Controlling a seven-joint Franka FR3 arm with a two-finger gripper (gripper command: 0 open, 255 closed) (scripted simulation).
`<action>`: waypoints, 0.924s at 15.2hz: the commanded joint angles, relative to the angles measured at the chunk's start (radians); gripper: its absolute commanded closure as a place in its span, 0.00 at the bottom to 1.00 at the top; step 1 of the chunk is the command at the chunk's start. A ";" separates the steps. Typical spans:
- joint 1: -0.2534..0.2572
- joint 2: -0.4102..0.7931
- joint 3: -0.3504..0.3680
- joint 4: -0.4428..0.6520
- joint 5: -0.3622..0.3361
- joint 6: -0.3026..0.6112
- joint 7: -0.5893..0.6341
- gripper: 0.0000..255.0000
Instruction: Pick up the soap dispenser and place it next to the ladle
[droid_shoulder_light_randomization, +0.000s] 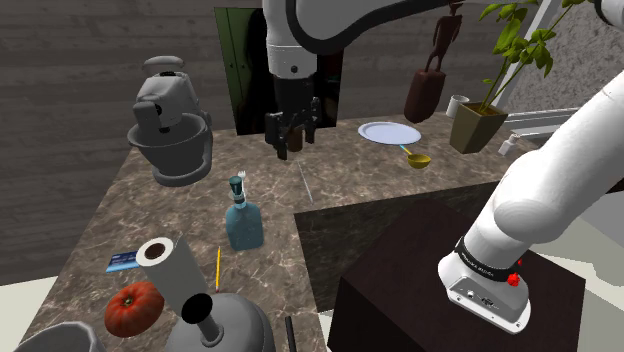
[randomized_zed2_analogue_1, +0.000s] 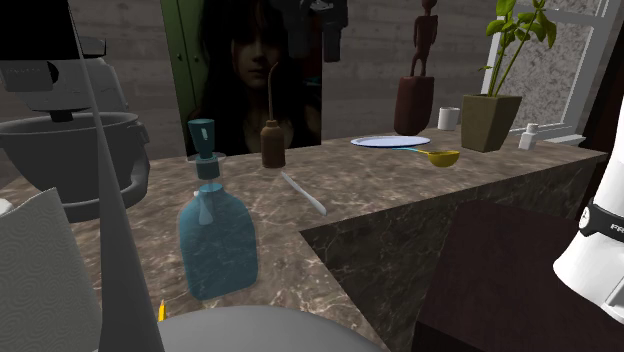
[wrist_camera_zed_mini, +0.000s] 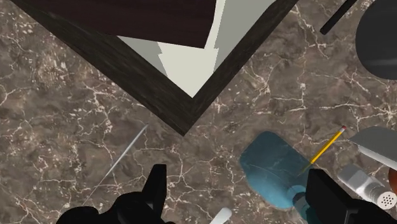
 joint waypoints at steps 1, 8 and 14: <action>0.005 0.078 0.029 0.056 -0.029 0.020 0.052 0.00; 0.069 0.378 0.089 0.299 -0.183 0.046 0.235 0.00; 0.119 0.506 0.085 0.385 -0.251 0.071 0.299 0.00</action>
